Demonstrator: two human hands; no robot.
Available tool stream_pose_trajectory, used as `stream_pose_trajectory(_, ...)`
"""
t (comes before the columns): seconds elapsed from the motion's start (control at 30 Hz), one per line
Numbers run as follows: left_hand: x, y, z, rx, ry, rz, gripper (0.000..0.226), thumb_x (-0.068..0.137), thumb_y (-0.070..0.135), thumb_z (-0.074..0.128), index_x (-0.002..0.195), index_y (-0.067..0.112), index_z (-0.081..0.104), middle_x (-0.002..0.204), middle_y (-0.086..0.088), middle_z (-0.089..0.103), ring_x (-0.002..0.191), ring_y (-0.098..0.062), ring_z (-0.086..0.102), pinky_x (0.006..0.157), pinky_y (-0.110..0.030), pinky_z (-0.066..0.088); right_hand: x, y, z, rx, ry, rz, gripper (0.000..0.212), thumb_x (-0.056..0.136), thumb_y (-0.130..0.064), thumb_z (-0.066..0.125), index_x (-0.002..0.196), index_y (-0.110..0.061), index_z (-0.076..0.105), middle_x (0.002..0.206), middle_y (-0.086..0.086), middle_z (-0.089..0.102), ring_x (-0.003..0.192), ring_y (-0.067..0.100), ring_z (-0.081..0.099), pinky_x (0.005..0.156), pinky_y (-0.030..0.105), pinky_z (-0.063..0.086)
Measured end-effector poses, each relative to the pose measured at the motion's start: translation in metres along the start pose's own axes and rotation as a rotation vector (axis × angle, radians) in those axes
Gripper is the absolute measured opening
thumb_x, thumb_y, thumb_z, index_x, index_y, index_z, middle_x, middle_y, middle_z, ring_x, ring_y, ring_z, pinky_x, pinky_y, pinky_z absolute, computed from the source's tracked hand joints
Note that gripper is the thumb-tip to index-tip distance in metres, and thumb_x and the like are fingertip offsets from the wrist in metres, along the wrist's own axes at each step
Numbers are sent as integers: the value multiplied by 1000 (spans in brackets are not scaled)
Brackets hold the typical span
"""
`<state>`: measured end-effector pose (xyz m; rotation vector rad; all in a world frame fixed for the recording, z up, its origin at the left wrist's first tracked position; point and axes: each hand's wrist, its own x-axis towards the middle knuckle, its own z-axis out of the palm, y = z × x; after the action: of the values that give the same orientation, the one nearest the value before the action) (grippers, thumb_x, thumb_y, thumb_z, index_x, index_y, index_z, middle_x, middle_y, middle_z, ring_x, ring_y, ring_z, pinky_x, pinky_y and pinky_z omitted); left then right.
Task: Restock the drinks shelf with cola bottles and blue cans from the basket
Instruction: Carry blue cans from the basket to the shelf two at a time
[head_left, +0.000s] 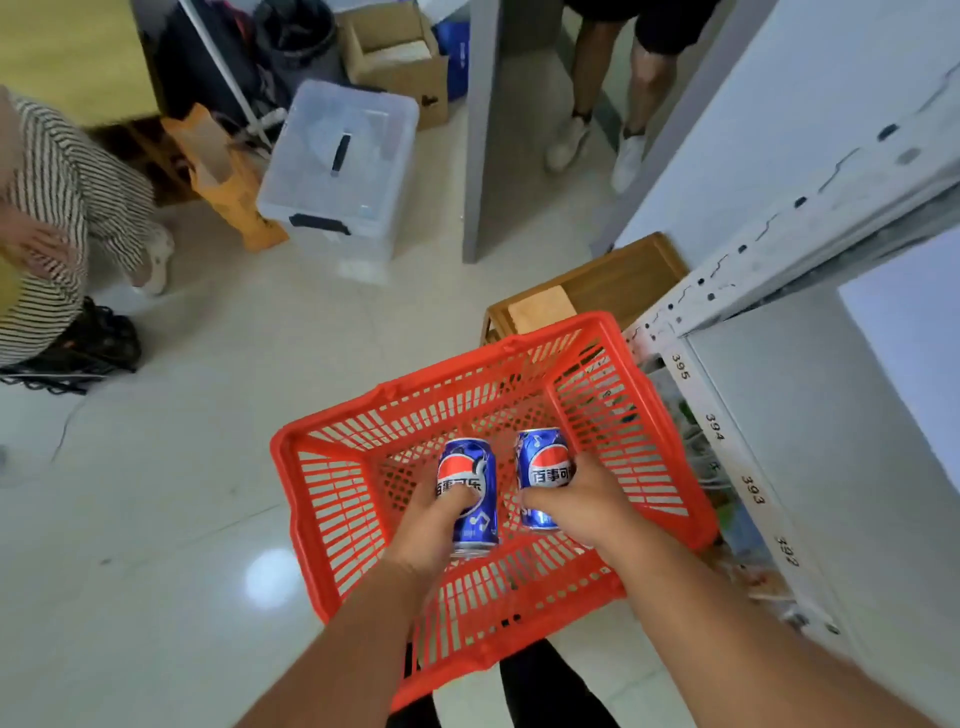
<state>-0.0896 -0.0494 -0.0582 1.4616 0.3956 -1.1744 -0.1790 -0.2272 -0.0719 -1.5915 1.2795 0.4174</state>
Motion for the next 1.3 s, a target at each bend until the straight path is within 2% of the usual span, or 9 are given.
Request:
stream_pose_trajectory(0.13, -24, 28, -1, 124, -134, 22, 64, 73, 34, 81, 131, 17, 59, 116, -17, 76, 99, -37, 76, 85, -52, 61, -40, -9, -16, 56, 86, -31, 48, 67, -23, 91, 108, -21, 65, 94, -3, 74, 77, 10, 70, 57, 23, 49)
stream_pose_trajectory(0.23, -43, 46, -5, 273, -256, 62, 61, 77, 29, 88, 129, 17, 60, 114, -18, 76, 104, -39, 75, 91, -51, 61, -67, -11, -19, 111, 148, -26, 52, 64, -25, 91, 111, -21, 68, 94, -3, 76, 77, 10, 73, 59, 23, 52)
stream_pose_trajectory(0.43, -78, 70, -8, 489, -404, 182, 52, 83, 8, 85, 128, 19, 61, 109, -7, 78, 95, -20, 78, 71, -24, 61, -123, -4, -12, 276, 309, -7, 42, 65, -27, 92, 104, -19, 76, 87, -5, 79, 77, 10, 75, 69, 28, 59)
stream_pose_trajectory(0.67, -103, 78, 17, 792, -495, 374, 58, 76, 15, 91, 126, 30, 64, 105, 6, 79, 94, -10, 77, 87, -34, 63, -186, 20, -14, 495, 516, 3, 49, 67, -30, 95, 110, -26, 72, 97, -5, 78, 86, 13, 76, 84, 40, 64)
stream_pose_trajectory(0.8, -121, 61, 52, 893, -588, 412, 64, 73, 18, 94, 127, 31, 64, 106, 7, 78, 96, -12, 76, 89, -38, 63, -229, 45, -27, 562, 624, -20, 34, 74, -23, 93, 97, -33, 70, 90, -14, 75, 81, 2, 71, 73, 24, 56)
stream_pose_trajectory(0.9, -140, 41, 77, 939, -662, 423, 57, 75, 11, 91, 118, 35, 62, 105, 8, 76, 91, -4, 74, 74, -21, 60, -256, 70, -33, 599, 693, -9, 37, 74, -25, 93, 88, -39, 63, 90, -16, 72, 85, 2, 69, 82, 28, 56)
stream_pose_trajectory(0.97, -153, 24, 92, 969, -702, 423, 56, 76, 4, 89, 118, 30, 62, 104, 6, 76, 86, -3, 74, 65, -15, 56, -274, 90, -37, 628, 739, -2, 35, 74, -24, 92, 91, -36, 65, 91, -12, 74, 82, 1, 69, 75, 24, 54)
stream_pose_trajectory(1.13, -190, -24, 122, 1048, -790, 406, 59, 78, 4, 89, 125, 21, 60, 109, 0, 75, 95, -10, 74, 67, -15, 57, -315, 147, -40, 686, 831, 46, 42, 70, -33, 93, 105, -30, 70, 94, -8, 76, 82, 2, 70, 69, 22, 54)
stream_pose_trajectory(1.3, -231, -79, 148, 1167, -836, 468, 59, 77, 10, 90, 125, 25, 59, 110, 5, 75, 96, -7, 73, 72, -18, 55, -368, 209, -38, 769, 918, 78, 33, 73, -27, 92, 91, -35, 65, 89, -10, 74, 79, -1, 68, 64, 17, 49)
